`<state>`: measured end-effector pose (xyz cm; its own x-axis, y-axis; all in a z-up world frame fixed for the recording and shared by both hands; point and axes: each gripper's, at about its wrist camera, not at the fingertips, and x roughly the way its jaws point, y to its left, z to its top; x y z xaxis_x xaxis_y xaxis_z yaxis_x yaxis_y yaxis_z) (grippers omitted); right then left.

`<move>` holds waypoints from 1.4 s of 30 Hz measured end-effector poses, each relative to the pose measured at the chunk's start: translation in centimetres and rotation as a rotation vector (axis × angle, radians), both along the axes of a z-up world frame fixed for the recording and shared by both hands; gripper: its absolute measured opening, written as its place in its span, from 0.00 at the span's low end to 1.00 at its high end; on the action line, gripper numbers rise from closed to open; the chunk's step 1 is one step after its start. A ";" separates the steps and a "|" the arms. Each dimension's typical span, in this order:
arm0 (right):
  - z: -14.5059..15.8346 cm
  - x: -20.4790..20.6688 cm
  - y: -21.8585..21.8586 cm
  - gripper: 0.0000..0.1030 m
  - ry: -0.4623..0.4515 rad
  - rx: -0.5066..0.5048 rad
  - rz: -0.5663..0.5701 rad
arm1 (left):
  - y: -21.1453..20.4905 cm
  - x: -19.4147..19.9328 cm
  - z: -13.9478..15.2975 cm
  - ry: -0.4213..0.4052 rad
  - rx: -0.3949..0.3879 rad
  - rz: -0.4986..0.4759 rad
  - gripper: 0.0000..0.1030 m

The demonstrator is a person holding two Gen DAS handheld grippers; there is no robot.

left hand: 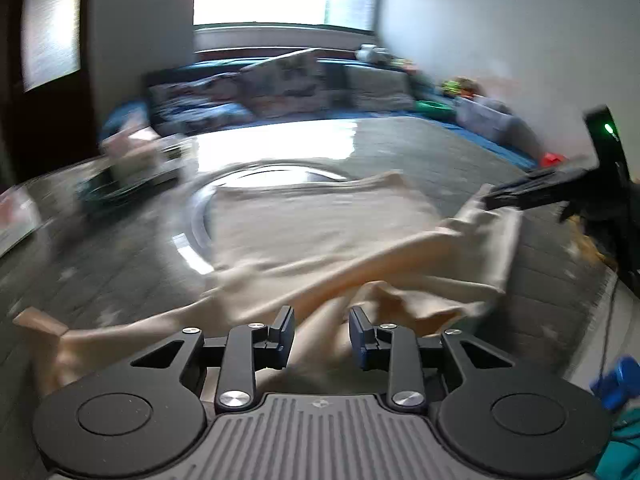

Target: Fold clothes

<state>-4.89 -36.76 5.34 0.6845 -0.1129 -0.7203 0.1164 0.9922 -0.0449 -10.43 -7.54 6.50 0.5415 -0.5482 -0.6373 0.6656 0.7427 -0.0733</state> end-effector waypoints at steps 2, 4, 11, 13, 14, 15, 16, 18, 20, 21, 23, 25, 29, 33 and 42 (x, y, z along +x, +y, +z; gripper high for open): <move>0.3 0.1 2.2 0.36 0.002 0.030 0.086 | -1.2 -0.2 -0.3 -0.001 0.012 -0.041 0.32; 0.7 0.3 4.7 0.36 0.003 0.053 0.190 | -2.2 -0.2 -0.9 -0.011 0.046 -0.063 0.32; 0.9 1.1 11.0 0.36 0.027 0.106 0.439 | -3.1 -0.2 -2.9 -0.016 0.118 -0.082 0.19; 0.3 1.2 12.5 0.36 0.048 0.096 0.487 | -2.9 -0.5 -3.0 -0.029 0.119 -0.085 0.09; -0.1 1.4 13.1 0.36 0.058 0.087 0.504 | -2.8 -0.6 -3.0 -0.040 0.122 -0.083 0.06; -0.5 1.4 13.8 0.35 0.067 0.079 0.518 | -2.7 -0.7 -3.0 -0.045 0.118 -0.080 0.05; -0.8 1.4 14.2 0.35 0.073 0.072 0.526 | -2.6 -0.7 -2.9 -0.051 0.112 -0.078 0.05; -1.3 1.6 14.8 0.35 0.070 0.041 0.524 | -2.2 -1.1 -2.4 -0.059 0.086 -0.089 0.04; -1.9 1.8 15.4 0.31 0.069 0.014 0.521 | -1.9 -1.8 -1.9 -0.077 0.074 -0.105 0.04; -2.1 2.0 15.4 0.26 0.075 0.018 0.514 | -1.8 -2.0 -1.7 -0.082 0.071 -0.109 0.04; -2.5 2.1 15.2 0.10 0.086 0.021 0.509 | -1.5 -2.6 -1.4 -0.092 0.067 -0.119 0.04; -2.3 1.4 15.2 0.05 0.090 0.023 0.529 | -1.0 -3.2 -1.1 -0.098 0.058 -0.135 0.04; -1.0 -0.7 15.4 0.03 0.109 0.037 0.607 | -0.1 -4.4 -1.0 -0.099 0.066 -0.183 0.04; -1.1 -2.6 16.4 0.03 0.162 0.041 0.676 | 0.4 -4.7 -1.7 -0.058 0.083 -0.233 0.04; -0.8 -3.1 15.7 0.10 0.174 0.093 0.677 | 1.2 -2.0 -0.1 -0.064 0.069 -0.199 0.08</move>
<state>-8.03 -21.10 4.53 0.4566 0.3646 -0.8115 -0.5291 0.8446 0.0818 -12.38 -6.30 6.44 0.4675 -0.6045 -0.6450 0.8013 0.5980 0.0204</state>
